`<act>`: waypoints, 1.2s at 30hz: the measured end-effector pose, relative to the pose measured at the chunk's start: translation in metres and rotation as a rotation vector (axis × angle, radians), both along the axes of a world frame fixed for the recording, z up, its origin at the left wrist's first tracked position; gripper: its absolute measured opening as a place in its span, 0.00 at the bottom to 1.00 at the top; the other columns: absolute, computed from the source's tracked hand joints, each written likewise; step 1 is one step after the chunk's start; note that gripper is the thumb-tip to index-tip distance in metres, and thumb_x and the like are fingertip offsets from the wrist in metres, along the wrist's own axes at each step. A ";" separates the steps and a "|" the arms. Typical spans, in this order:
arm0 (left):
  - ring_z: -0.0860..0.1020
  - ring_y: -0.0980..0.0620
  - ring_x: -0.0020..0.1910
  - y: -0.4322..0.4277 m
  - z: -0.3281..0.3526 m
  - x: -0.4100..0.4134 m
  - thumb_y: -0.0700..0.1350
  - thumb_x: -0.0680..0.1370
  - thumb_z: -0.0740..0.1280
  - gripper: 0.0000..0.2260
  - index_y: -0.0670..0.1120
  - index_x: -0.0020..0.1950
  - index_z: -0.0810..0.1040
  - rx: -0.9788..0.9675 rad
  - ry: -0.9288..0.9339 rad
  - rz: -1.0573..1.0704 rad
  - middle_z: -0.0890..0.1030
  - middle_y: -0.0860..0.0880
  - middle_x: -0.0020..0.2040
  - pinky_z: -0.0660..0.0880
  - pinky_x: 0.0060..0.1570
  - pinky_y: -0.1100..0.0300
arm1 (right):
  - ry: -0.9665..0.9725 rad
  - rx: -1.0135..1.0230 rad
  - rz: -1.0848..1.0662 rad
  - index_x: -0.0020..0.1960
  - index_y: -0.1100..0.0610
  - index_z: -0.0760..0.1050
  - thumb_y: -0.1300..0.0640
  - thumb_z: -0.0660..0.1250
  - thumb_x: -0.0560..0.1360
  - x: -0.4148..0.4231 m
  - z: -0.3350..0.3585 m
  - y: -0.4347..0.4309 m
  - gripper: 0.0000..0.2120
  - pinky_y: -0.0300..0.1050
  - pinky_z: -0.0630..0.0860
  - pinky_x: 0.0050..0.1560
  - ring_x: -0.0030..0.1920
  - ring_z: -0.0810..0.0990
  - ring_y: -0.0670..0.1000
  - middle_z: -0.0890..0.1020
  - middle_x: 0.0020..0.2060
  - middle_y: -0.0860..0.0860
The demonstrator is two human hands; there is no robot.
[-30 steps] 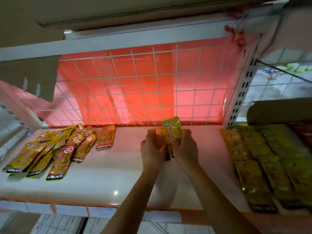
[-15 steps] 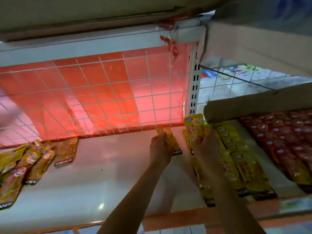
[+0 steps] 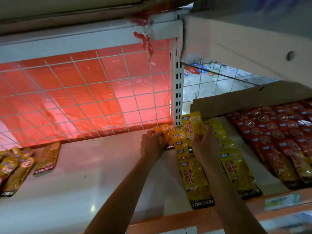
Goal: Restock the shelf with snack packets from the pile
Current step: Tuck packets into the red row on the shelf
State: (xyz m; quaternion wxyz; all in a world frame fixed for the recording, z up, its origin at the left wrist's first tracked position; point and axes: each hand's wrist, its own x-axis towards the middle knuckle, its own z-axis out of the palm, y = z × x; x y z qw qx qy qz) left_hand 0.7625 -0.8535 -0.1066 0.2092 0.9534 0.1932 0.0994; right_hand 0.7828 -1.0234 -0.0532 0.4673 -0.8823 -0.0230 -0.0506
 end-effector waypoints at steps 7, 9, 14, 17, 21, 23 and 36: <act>0.79 0.51 0.54 -0.016 0.006 -0.009 0.45 0.80 0.64 0.11 0.45 0.61 0.79 -0.167 -0.447 0.009 0.81 0.48 0.55 0.71 0.52 0.62 | 0.005 0.047 0.076 0.65 0.59 0.68 0.64 0.62 0.75 0.002 0.003 0.016 0.19 0.52 0.74 0.53 0.54 0.78 0.59 0.79 0.53 0.57; 0.81 0.64 0.44 -0.027 0.011 -0.012 0.45 0.80 0.65 0.12 0.48 0.63 0.77 -0.466 -0.493 -0.010 0.81 0.56 0.48 0.75 0.43 0.70 | 0.013 0.046 0.120 0.65 0.59 0.68 0.63 0.63 0.75 0.003 0.003 0.026 0.19 0.51 0.73 0.53 0.55 0.78 0.59 0.79 0.54 0.57; 0.83 0.52 0.42 -0.026 0.011 -0.013 0.40 0.74 0.71 0.19 0.53 0.64 0.76 -0.849 -0.444 0.107 0.83 0.47 0.50 0.81 0.44 0.54 | -0.044 -0.095 0.260 0.63 0.60 0.71 0.62 0.62 0.76 0.002 -0.007 0.046 0.16 0.47 0.69 0.57 0.59 0.75 0.56 0.78 0.56 0.57; 0.79 0.66 0.42 -0.015 0.009 -0.020 0.40 0.74 0.71 0.19 0.50 0.65 0.77 -0.612 -0.424 0.187 0.83 0.49 0.54 0.73 0.46 0.75 | -0.123 -0.223 0.251 0.66 0.59 0.71 0.61 0.62 0.77 0.003 -0.016 0.044 0.18 0.44 0.63 0.63 0.65 0.68 0.55 0.75 0.63 0.56; 0.77 0.59 0.47 -0.005 0.003 -0.034 0.43 0.76 0.70 0.21 0.48 0.68 0.74 -0.463 -0.279 0.158 0.81 0.49 0.59 0.68 0.48 0.74 | -0.147 -0.338 0.274 0.67 0.59 0.70 0.61 0.62 0.77 0.006 -0.027 0.041 0.19 0.42 0.60 0.65 0.67 0.67 0.54 0.73 0.65 0.55; 0.79 0.57 0.48 -0.005 0.000 -0.037 0.45 0.76 0.70 0.20 0.48 0.68 0.74 -0.413 -0.220 0.120 0.81 0.49 0.59 0.67 0.47 0.74 | -0.140 -0.390 0.298 0.68 0.59 0.69 0.60 0.61 0.77 0.007 -0.031 0.041 0.19 0.43 0.59 0.67 0.68 0.66 0.54 0.72 0.66 0.55; 0.75 0.49 0.54 -0.010 -0.006 -0.031 0.52 0.77 0.68 0.19 0.52 0.67 0.75 -0.102 -0.107 0.080 0.74 0.47 0.57 0.71 0.52 0.60 | -0.188 -0.476 0.337 0.62 0.60 0.72 0.59 0.59 0.78 0.003 -0.032 0.045 0.14 0.46 0.64 0.67 0.64 0.70 0.54 0.75 0.61 0.55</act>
